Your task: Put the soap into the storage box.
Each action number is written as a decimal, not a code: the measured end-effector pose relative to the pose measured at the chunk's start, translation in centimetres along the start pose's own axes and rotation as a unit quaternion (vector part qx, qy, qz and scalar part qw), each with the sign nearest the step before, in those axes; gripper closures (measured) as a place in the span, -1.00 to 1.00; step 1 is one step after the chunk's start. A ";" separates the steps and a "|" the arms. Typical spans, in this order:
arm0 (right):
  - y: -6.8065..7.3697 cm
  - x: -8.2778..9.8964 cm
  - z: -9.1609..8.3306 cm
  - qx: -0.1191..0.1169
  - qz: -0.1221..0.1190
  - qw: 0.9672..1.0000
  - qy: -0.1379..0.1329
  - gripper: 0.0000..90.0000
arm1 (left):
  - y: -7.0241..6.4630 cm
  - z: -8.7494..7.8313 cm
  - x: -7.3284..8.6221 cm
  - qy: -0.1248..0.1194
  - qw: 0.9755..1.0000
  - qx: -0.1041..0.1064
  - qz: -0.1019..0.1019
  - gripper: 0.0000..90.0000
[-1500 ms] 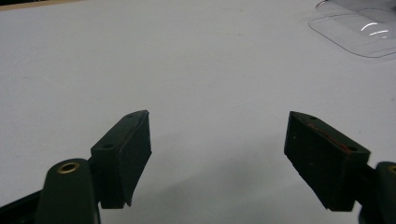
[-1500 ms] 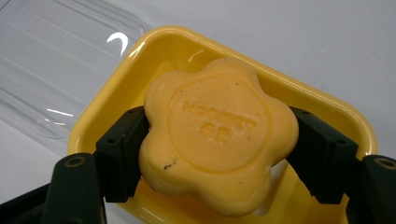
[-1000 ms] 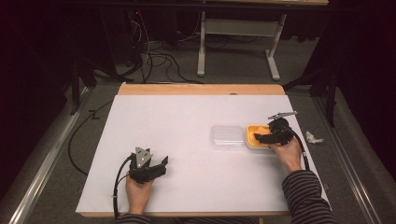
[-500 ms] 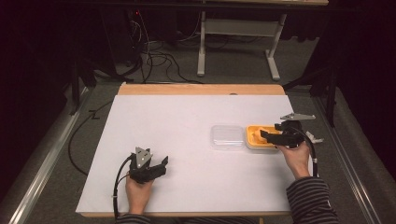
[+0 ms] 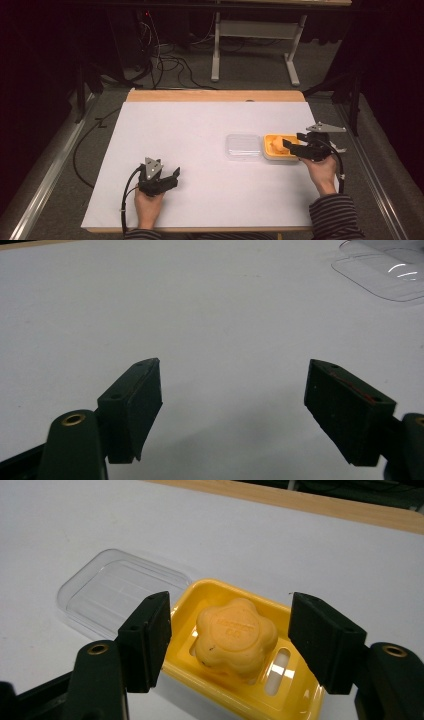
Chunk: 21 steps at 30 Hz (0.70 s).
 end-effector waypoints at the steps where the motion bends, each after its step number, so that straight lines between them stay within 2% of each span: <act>1: 0.1 0.0 -0.3 -0.001 -0.002 1.000 -0.009 -0.21 | 0.0 0.0 0.0 0.000 1.000 0.000 0.000 -0.47; 7: -0.1 0.3 -1.0 0.002 0.000 1.000 -0.017 -0.20 | 0.0 0.0 0.0 0.000 1.000 0.001 -0.003 -0.47; 8: -0.1 0.3 -1.6 -0.003 0.009 1.000 -0.029 -0.19 | 0.0 0.0 0.0 0.000 1.000 0.001 0.000 -0.47; 13: -0.1 0.4 -2.6 -0.009 0.020 0.999 -0.044 -0.19 | -0.1 0.0 0.0 0.000 1.000 0.003 0.001 -0.46; 18: 0.5 1.0 -3.2 -0.014 0.018 0.999 -0.045 -0.20 | 0.0 0.0 0.0 0.000 1.000 0.001 -0.002 -0.46; 19: 0.8 1.2 -3.5 -0.015 0.010 0.999 -0.045 -0.21 | 0.0 0.0 0.0 0.001 1.000 0.001 -0.001 -0.46; 21: 1.0 1.3 -3.9 -0.016 0.008 0.999 -0.049 -0.21 | -0.1 0.0 0.0 0.000 1.000 0.003 0.000 -0.46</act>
Point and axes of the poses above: each handheld gripper's, and its own axes: z roughly forward along the jaws, x roughly out of its underside, y roughly to its left, the point moved 10 cm from there along z, roughly forward along the jaws, and after that the axes turned 14 degrees about z, right-handed, at the moved point
